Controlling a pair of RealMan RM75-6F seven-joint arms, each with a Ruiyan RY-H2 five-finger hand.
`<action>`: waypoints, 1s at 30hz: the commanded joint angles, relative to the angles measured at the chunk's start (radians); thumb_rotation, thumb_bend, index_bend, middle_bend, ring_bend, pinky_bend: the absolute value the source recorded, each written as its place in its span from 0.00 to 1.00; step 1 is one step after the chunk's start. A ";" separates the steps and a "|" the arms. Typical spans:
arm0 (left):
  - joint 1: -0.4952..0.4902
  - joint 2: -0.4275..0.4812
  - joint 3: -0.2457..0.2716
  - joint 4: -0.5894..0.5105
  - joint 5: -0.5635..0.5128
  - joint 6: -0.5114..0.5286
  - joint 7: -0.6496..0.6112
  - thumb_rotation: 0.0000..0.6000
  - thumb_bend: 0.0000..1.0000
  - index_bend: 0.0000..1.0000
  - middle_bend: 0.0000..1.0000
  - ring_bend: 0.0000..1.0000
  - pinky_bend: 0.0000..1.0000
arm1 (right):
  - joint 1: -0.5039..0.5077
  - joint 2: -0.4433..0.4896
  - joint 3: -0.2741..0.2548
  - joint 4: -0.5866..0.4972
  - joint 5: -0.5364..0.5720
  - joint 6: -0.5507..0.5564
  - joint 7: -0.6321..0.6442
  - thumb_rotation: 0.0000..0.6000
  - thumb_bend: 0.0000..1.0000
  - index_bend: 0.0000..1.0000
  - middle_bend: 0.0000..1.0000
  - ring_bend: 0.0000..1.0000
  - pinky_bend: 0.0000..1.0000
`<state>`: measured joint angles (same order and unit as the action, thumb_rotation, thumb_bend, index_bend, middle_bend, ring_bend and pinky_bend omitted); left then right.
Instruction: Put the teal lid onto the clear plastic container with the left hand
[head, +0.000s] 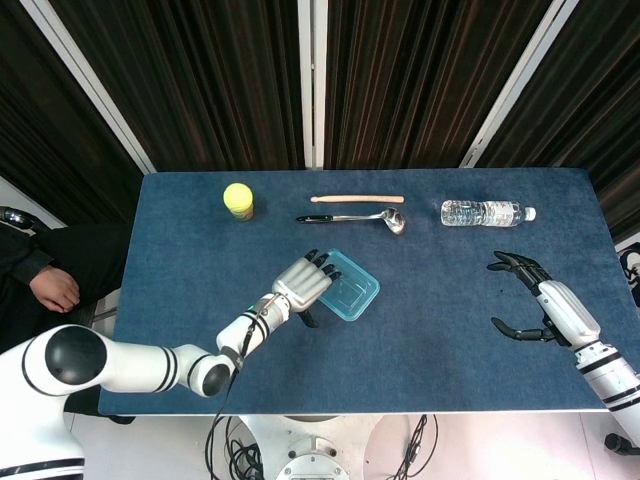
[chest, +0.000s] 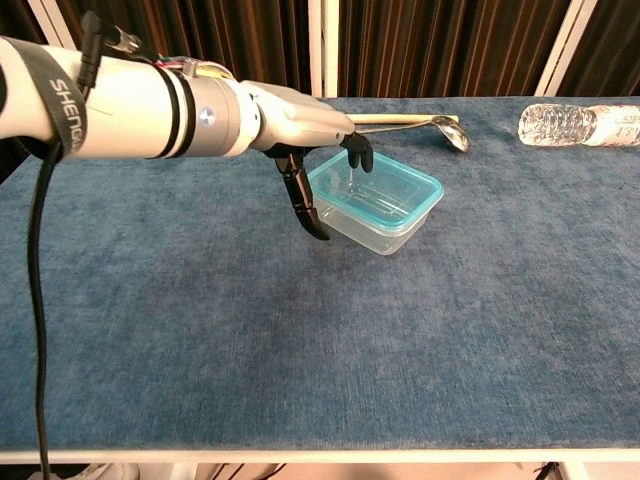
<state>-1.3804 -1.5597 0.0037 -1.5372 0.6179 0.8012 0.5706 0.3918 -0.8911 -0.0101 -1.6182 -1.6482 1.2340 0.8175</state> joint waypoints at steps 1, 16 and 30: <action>0.026 0.034 -0.009 -0.051 0.042 0.031 -0.008 0.70 0.00 0.17 0.14 0.01 0.09 | 0.001 0.000 0.001 -0.001 -0.002 0.001 -0.001 1.00 0.22 0.00 0.17 0.00 0.00; 0.092 0.029 0.037 -0.101 0.069 0.056 0.056 0.71 0.00 0.17 0.14 0.01 0.09 | 0.004 -0.008 0.000 0.000 -0.007 -0.003 -0.007 1.00 0.22 0.00 0.17 0.00 0.00; 0.125 0.033 0.014 -0.136 0.139 0.086 0.069 0.71 0.00 0.17 0.14 0.01 0.08 | 0.002 -0.010 0.000 0.003 -0.002 -0.004 -0.006 1.00 0.22 0.00 0.17 0.00 0.00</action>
<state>-1.2647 -1.5343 0.0256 -1.6539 0.7261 0.8693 0.6420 0.3938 -0.9011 -0.0104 -1.6155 -1.6500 1.2305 0.8119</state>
